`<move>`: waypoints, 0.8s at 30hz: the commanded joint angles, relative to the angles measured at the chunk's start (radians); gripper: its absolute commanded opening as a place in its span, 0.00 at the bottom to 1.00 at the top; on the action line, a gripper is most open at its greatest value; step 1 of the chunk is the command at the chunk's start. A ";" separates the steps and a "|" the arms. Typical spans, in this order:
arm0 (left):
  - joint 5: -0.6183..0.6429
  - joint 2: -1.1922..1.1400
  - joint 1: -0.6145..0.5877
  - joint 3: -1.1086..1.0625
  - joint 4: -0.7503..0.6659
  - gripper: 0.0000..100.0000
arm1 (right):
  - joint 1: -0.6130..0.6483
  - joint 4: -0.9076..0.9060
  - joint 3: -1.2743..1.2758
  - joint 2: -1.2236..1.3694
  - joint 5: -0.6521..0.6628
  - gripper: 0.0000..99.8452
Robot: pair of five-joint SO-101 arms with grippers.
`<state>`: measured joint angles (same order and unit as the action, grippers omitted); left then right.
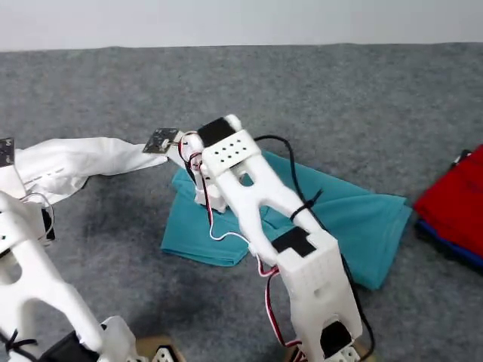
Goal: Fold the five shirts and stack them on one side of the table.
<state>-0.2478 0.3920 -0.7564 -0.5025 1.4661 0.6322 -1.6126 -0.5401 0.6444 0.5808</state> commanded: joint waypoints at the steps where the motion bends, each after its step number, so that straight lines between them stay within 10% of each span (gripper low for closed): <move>1: -0.008 0.035 0.002 0.002 0.003 0.00 | -0.036 0.133 -0.052 0.027 0.003 0.01; 11: -0.008 0.035 0.002 0.002 0.003 0.00 | -0.225 0.479 -0.058 0.087 0.008 0.01; 24: -0.008 0.035 0.032 0.001 0.003 0.00 | -0.085 0.030 -0.095 -0.065 0.003 0.01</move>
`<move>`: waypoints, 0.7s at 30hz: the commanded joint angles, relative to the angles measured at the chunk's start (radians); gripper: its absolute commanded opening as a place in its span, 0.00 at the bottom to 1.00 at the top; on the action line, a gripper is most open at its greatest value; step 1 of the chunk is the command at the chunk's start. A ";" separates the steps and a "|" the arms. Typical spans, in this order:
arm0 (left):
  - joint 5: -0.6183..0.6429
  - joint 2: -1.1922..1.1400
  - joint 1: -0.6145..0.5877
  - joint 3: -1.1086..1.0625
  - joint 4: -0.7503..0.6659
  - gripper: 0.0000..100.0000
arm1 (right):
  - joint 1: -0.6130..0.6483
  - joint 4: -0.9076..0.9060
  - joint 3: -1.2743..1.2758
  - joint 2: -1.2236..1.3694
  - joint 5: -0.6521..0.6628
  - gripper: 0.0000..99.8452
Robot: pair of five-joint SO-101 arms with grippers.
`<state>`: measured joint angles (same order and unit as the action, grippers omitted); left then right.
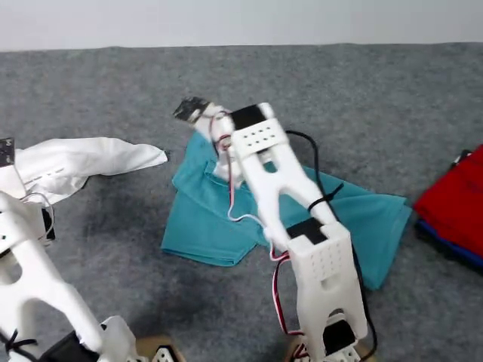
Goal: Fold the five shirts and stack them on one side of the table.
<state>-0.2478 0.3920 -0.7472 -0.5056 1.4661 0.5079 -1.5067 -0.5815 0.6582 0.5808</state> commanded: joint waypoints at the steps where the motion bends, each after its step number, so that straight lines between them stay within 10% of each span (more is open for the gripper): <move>1: -0.005 0.035 0.038 -0.002 0.003 0.00 | 0.056 -0.091 -0.054 -0.076 0.002 0.01; 21: -0.003 0.037 0.097 -0.021 0.003 0.00 | -0.186 0.176 -0.135 0.127 0.124 0.01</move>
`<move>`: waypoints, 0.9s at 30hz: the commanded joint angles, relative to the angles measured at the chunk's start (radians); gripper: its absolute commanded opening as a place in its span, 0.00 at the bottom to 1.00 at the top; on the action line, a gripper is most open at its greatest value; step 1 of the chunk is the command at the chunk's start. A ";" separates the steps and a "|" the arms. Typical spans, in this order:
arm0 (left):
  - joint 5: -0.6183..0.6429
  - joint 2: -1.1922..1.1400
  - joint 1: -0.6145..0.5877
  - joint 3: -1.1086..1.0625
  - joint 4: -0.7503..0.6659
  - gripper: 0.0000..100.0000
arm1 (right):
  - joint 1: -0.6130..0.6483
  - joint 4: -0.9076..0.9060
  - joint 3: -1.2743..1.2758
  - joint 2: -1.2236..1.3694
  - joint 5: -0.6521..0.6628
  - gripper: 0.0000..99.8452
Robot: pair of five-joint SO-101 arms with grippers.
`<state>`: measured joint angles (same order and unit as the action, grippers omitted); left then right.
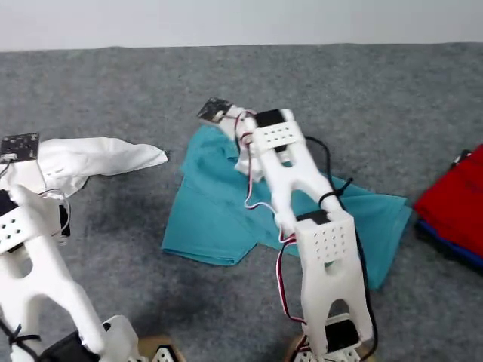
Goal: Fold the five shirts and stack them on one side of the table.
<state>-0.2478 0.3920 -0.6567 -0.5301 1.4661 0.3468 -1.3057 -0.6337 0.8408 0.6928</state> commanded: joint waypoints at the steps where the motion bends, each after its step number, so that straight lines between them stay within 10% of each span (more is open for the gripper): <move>1: -0.003 0.037 0.006 0.004 0.003 0.00 | -0.022 -0.044 -0.103 -0.065 0.011 0.01; 27: -0.003 0.037 0.008 0.004 -0.002 0.00 | 0.289 -0.282 -0.143 0.047 0.006 0.01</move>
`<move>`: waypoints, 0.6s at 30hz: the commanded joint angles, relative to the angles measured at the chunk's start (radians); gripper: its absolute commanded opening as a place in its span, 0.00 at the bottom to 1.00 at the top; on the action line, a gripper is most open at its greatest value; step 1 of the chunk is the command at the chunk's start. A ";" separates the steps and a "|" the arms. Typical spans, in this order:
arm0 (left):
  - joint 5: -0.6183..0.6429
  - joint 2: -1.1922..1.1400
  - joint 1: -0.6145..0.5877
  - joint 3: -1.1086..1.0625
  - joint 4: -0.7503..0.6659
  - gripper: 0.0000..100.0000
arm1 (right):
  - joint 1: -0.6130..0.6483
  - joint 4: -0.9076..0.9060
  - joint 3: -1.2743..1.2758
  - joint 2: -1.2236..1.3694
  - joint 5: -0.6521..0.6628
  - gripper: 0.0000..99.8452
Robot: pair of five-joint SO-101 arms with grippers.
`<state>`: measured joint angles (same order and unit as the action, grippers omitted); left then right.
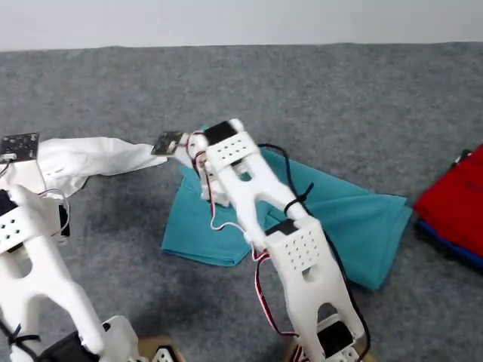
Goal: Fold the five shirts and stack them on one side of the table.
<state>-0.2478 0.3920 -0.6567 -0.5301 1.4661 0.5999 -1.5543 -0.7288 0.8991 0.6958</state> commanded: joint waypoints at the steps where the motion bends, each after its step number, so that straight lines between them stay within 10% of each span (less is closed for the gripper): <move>1: -0.003 0.037 0.008 0.004 -0.002 0.00 | 0.039 -0.044 -0.051 -0.015 0.003 0.01; 18: -0.003 0.103 -0.086 0.051 -0.003 0.00 | 0.039 -0.240 0.009 -0.383 -0.118 0.01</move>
<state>-0.2478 0.4212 -0.6981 -0.5255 1.4661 0.6276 -1.7507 -0.7472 0.6751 0.6529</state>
